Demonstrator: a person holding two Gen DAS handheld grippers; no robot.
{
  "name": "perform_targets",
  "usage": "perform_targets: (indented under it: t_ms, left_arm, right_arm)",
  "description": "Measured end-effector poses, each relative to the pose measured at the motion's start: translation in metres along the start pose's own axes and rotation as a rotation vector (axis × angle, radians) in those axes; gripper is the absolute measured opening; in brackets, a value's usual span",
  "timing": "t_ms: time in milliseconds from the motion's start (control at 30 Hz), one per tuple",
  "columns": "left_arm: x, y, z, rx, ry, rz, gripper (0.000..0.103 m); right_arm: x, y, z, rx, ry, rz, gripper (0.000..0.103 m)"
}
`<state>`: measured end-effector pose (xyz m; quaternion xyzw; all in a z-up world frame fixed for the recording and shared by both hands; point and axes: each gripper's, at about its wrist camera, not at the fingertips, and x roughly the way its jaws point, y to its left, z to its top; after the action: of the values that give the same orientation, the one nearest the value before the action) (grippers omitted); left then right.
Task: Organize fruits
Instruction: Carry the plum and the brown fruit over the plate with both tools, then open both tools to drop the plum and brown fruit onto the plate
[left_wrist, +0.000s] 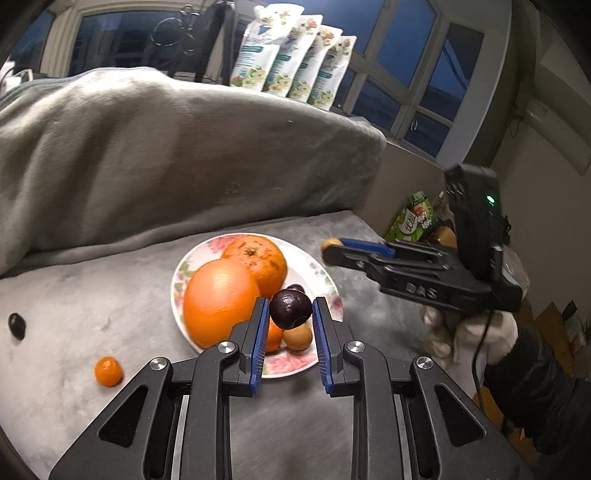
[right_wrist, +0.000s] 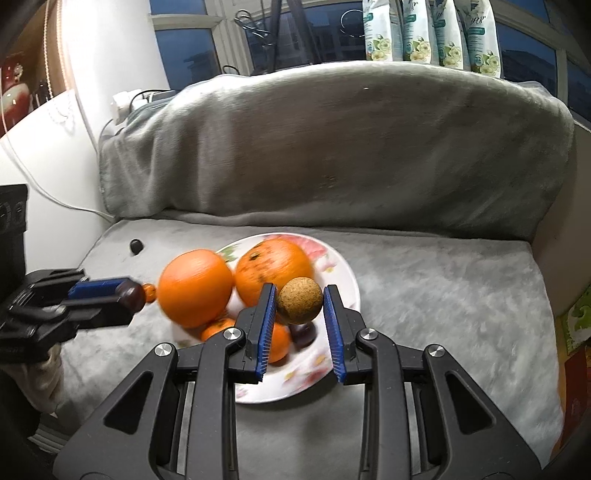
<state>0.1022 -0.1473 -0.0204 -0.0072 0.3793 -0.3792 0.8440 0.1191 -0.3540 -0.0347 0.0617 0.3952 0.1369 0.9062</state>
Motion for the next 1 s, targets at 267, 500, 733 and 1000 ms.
perform_targets:
  t_ms: [267,500,733,1000]
  left_arm:
    - [0.014,-0.014,0.0,0.034,0.014,0.015,0.022]
    - [0.023,-0.025,0.0,0.072,0.02,0.049,0.022]
    - [0.029,-0.028,-0.001,0.078,0.035,0.049,0.022]
    - [0.032,-0.033,-0.001,0.087,0.04,0.063,0.023]
  right_arm:
    - [0.017,-0.013,0.007,0.018,0.017,0.0,0.027]
    - [0.031,-0.017,0.008,0.032,0.033,0.018,0.027]
    - [0.041,-0.02,0.007,0.039,0.048,0.03,0.027]
    - [0.045,-0.018,0.008,0.031,0.057,0.027,0.028]
